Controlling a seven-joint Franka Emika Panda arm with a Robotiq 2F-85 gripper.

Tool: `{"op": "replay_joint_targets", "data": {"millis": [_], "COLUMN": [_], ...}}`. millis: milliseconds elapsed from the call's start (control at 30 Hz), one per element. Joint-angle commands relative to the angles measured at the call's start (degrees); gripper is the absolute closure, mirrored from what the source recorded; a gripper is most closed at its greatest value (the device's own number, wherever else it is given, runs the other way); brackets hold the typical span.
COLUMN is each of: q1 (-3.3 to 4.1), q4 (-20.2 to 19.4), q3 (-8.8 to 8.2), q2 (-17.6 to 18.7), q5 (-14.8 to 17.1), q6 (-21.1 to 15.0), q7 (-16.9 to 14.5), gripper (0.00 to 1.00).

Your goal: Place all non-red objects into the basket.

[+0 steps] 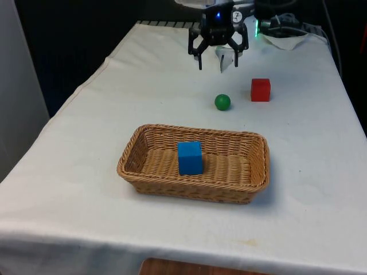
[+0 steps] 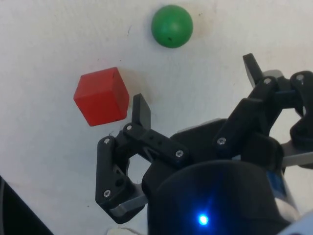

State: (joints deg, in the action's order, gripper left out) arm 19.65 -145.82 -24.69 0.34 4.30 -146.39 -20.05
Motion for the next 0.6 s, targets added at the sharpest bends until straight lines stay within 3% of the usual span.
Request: {"op": "replay_joint_targets", "data": {"millis": [0, 567], "q1": [0.17, 0.06], "q4": [-0.23, -0.29], "q3": [0.17, 1.6], "q2": [0.52, 5.39], "q5": [0.69, 2.64], "q6": [-1.15, -6.02], "q7": [0.06, -0.29], "gripper": [0.0, 0.0]}}
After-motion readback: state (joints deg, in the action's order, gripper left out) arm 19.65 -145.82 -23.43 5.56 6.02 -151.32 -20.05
